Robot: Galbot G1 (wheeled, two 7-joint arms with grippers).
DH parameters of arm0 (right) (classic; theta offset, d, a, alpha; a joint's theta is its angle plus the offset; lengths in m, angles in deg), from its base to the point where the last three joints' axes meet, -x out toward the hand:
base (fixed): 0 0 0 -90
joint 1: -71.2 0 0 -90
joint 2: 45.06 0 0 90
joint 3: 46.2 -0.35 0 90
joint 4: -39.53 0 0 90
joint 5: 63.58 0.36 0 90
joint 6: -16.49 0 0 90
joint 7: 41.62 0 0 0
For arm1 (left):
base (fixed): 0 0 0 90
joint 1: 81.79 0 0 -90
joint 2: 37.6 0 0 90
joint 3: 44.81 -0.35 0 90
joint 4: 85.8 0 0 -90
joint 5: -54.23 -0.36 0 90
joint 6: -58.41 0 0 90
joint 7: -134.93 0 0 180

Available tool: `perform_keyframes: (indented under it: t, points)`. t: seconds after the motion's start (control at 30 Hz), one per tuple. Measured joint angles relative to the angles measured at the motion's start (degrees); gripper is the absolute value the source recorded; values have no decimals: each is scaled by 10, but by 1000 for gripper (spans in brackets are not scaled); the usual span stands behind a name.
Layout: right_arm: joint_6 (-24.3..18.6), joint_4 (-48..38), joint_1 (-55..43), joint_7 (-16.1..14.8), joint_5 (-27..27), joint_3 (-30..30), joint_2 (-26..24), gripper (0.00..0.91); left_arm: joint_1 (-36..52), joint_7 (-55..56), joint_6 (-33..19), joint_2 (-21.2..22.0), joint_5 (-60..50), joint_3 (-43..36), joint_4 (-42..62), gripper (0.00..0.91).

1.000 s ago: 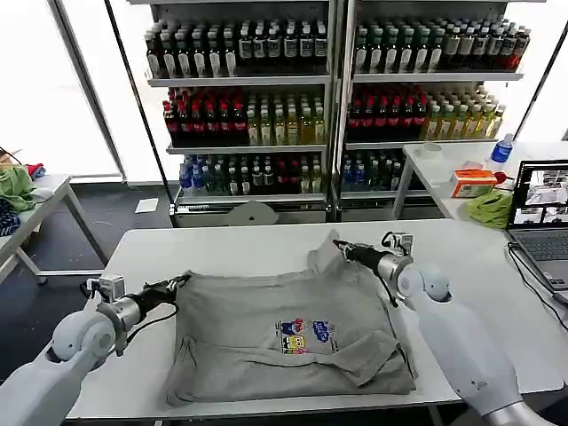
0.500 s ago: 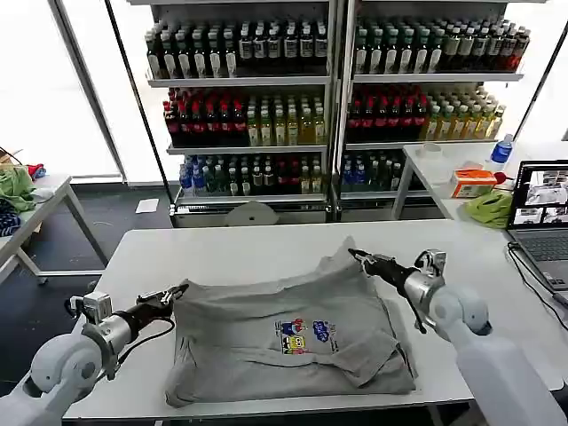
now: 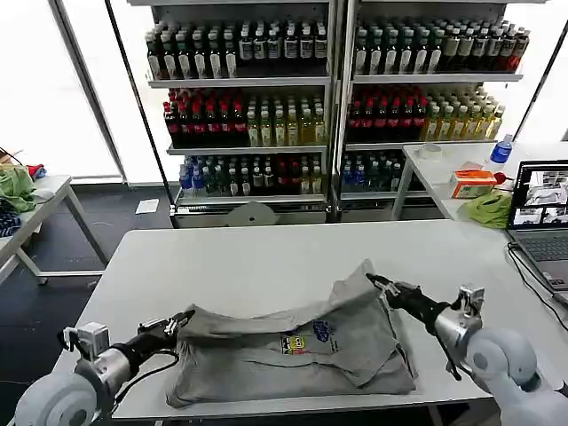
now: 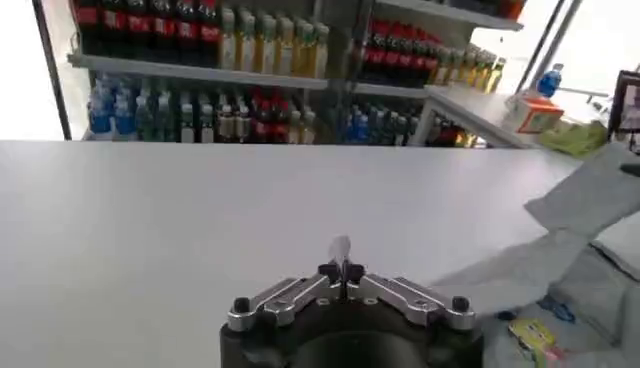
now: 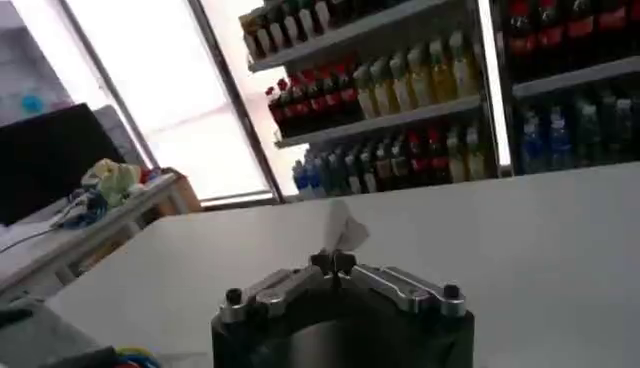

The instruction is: Fold and organize the clothes.

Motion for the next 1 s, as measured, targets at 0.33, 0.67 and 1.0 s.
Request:
perform_keyframes:
  t: [0.33, 0.67, 1.0]
  points:
    - [-26, 36, 114, -16, -62, -35, -1, 151, -97, -8, 4, 46, -45, 23, -43, 554]
    - [-57, 61, 154, -9, -108, -51, 5, 907, -148, -14, 8, 83, -95, 33, -61, 907]
    - [-120, 88, 169, 2, -135, -91, 15, 907, -160, -11, 4, 108, -117, 81, -89, 907]
